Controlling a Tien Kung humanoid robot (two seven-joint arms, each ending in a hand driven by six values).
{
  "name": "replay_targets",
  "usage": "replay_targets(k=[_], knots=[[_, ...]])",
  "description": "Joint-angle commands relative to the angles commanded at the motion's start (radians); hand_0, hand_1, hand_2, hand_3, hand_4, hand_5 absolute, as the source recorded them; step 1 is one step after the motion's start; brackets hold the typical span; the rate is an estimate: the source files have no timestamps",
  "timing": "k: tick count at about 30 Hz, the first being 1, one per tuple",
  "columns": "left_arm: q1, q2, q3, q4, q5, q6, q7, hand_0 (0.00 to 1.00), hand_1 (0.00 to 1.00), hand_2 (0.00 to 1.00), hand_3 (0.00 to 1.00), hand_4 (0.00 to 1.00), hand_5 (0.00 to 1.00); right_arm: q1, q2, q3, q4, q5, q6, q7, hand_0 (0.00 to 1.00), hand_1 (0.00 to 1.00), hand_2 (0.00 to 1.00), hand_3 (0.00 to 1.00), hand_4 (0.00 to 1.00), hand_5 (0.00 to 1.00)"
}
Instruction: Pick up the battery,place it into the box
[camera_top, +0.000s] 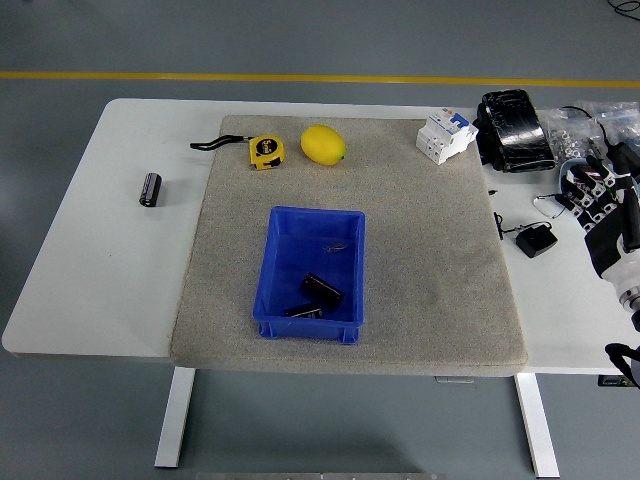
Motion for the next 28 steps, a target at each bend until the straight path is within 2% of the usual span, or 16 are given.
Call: replay_targets(k=[8,28], knots=[[0.001,-0.001,0.005,0.000,-0.001,-0.003,0.003,0.649,0.650,0.719,0.700,0.648,0.732,-0.001,0.000,-0.010,-0.002,0.074,-0.032,-0.020,0.779,0.756,0.787,0.823,0.998,0.776],[-0.004,-0.001,0.031,0.000,-0.032,-0.001,-0.001,0.648,0.650,0.719,0.699,0.647,0.729,0.011,0.002,-0.046,-0.007,0.097,-0.019,-0.033,0.749,0.723,0.761,0.781,0.998,0.765]])
